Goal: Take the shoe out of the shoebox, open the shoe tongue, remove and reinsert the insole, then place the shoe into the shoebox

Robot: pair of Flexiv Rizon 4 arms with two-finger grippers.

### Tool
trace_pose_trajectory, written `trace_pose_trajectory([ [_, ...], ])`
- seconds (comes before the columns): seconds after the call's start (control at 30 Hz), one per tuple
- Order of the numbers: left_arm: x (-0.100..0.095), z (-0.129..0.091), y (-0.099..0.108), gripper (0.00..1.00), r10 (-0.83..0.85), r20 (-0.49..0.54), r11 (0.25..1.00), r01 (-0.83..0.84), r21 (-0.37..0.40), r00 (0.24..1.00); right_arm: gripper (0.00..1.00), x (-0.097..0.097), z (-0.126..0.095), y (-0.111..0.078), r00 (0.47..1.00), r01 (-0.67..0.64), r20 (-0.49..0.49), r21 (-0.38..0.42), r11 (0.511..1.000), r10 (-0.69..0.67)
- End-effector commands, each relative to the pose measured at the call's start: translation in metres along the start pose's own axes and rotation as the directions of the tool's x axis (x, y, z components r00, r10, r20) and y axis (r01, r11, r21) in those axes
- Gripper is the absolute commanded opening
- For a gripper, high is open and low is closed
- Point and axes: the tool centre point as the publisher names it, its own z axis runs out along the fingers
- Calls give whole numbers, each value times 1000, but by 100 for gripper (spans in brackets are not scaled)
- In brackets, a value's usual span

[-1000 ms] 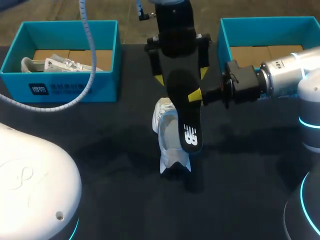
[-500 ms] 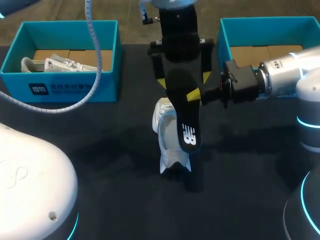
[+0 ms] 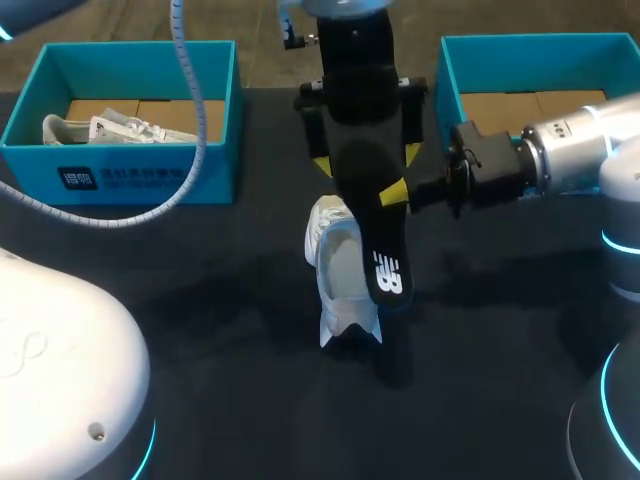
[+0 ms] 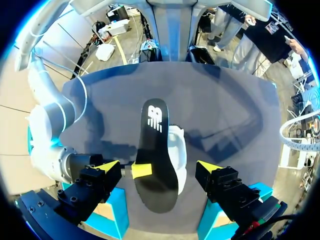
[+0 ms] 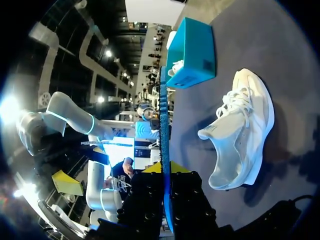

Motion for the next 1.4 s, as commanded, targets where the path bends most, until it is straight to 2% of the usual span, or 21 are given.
trace_pose_trajectory([
  [0.03, 1, 0, 0, 100, 0, 0, 1000, 0, -2, 1000, 0, 2, -2, -2, 1000, 2, 3, 3, 1000, -2],
  [0.23, 1, 0, 0, 100, 0, 0, 1000, 0, -2, 1000, 0, 1, -2, -3, 1000, 0, 4, 16, 1000, 0],
  [0.33, 3, 3, 1, 100, 65, 89, 996, -58, -75, 994, 0, 2, -4, -4, 1000, -3, 3, 15, 1000, 3],
  [0.4, 6, 3, 1, 100, 92, 166, 995, -82, -64, 982, 0, 2, -6, -4, 1000, -3, -1, 13, 1000, 3],
  [0.47, 10, 3, 2, 100, 89, 211, 995, -79, -55, 973, 0, 3, -7, -4, 1000, -2, -4, 16, 1000, 2],
  [0.5, 13, 4, 3, 100, 119, 237, 992, -103, -77, 964, 0, 3, -9, -4, 1000, -2, -5, 17, 1000, 2],
  [0.63, 24, 4, 9, 100, 111, 319, 994, -99, -53, 941, 0, 5, -15, -4, 1000, -11, 0, 25, 1000, 11],
  [0.7, 27, 2, 11, 100, 125, 375, 992, -105, -75, 919, 0, 5, -18, -5, 1000, -13, 1, 25, 1000, 13],
  [0.97, 39, -10, 12, 100, 126, 588, 992, -111, -61, 799, 0, 8, -27, -7, 1000, -23, -9, 6, 1000, 23],
  [1.23, 43, -13, 16, 100, 150, 730, 988, -77, -133, 667, 0, 22, -32, -9, 999, -25, -38, -15, 1000, 25],
  [1.33, 43, -15, 17, 100, 129, 774, 991, -53, -123, 620, 0, 29, -32, -9, 998, -24, -51, -19, 1000, 23],
  [1.4, 44, -16, 17, 100, 151, 793, 988, -56, -146, 591, 0, 32, -32, -9, 997, -20, -73, -29, 999, 18],
])
